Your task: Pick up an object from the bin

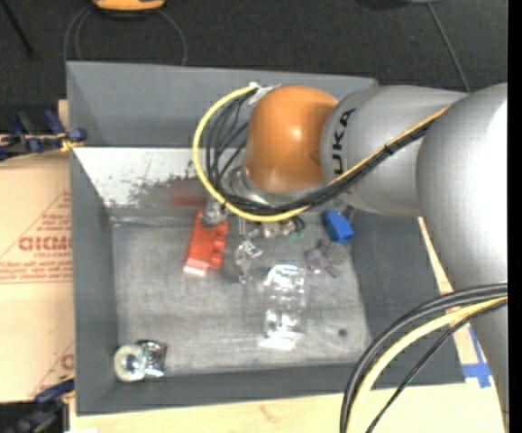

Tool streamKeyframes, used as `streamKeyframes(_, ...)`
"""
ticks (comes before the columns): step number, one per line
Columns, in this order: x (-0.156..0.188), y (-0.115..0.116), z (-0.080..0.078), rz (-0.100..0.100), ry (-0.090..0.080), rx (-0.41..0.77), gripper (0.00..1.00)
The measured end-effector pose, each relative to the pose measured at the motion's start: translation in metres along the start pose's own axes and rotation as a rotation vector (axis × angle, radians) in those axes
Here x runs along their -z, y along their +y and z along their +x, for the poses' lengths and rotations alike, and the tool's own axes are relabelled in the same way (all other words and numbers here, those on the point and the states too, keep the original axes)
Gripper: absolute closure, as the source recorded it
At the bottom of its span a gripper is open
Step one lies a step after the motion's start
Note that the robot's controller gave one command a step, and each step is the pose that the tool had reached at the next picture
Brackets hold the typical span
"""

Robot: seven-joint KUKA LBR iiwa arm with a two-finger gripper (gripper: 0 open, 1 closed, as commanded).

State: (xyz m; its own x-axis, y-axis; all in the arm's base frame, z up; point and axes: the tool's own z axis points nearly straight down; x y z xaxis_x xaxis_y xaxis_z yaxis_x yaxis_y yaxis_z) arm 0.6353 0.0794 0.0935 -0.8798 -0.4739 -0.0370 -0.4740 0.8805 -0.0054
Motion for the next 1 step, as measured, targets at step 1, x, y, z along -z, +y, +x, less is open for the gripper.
streamKeyframes(1,-0.0012,0.0071,-0.0058,-0.001,-0.003,0.119,0.00)
